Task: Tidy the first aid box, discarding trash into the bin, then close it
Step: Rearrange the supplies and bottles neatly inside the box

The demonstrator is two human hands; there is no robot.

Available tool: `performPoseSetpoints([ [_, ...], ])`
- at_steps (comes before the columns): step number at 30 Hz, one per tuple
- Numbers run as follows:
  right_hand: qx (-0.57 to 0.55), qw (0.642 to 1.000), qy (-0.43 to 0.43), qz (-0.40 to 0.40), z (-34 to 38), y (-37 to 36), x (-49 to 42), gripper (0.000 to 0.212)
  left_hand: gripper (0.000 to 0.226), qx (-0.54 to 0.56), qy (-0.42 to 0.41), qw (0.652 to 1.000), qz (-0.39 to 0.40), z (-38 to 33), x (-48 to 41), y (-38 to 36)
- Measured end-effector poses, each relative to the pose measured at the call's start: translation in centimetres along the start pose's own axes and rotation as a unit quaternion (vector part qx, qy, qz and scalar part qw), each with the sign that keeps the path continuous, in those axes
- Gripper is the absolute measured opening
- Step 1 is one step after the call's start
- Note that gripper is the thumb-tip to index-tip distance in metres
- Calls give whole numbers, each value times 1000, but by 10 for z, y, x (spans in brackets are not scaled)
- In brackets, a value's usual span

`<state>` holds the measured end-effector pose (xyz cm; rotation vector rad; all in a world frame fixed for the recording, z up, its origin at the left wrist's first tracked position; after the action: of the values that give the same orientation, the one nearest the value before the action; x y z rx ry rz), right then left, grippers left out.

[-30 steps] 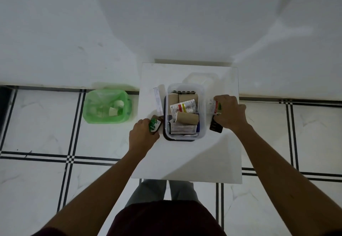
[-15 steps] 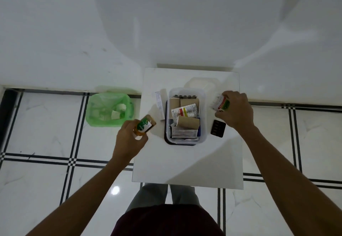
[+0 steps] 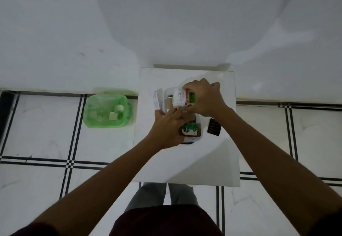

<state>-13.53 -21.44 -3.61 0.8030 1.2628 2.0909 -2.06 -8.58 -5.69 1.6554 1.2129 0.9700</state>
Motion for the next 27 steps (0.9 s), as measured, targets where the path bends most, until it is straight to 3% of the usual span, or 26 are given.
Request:
performPoseSetpoints([
  [5,86,996,32,14,0,-22,-1,67,54,-8,22,998,49,3,-5,-4],
  [11,32,997,58,-32,-1,-31,2,81,38,9,49,998,30,8,-4,-5],
  [13,22,997,56,-43,0,-29,4,73,34,2,47,999,12,10,2,-10],
  [17,83,990,31,-113,-2,-35,8,24,17,0,58,998,-34,12,9,-13],
  [23,66,992,20,-103,9,-39,9,51,14,-12,32,999,10,6,5,-27],
  [25,47,993,23,-103,9,-37,10,46,11,-8,19,1000,-5,7,4,-25],
  [27,-18,991,-2,-132,0,-32,17,27,8,9,8,999,-40,9,5,-21],
])
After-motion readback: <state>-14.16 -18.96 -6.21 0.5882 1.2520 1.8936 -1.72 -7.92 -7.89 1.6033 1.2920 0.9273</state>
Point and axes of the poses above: each hand's wrist, its own x-axis away from the middle knuckle, its own y-axis out of the back of the hand, z = x × y, the point moved 2 cm from there along -x, towards the middle knuckle
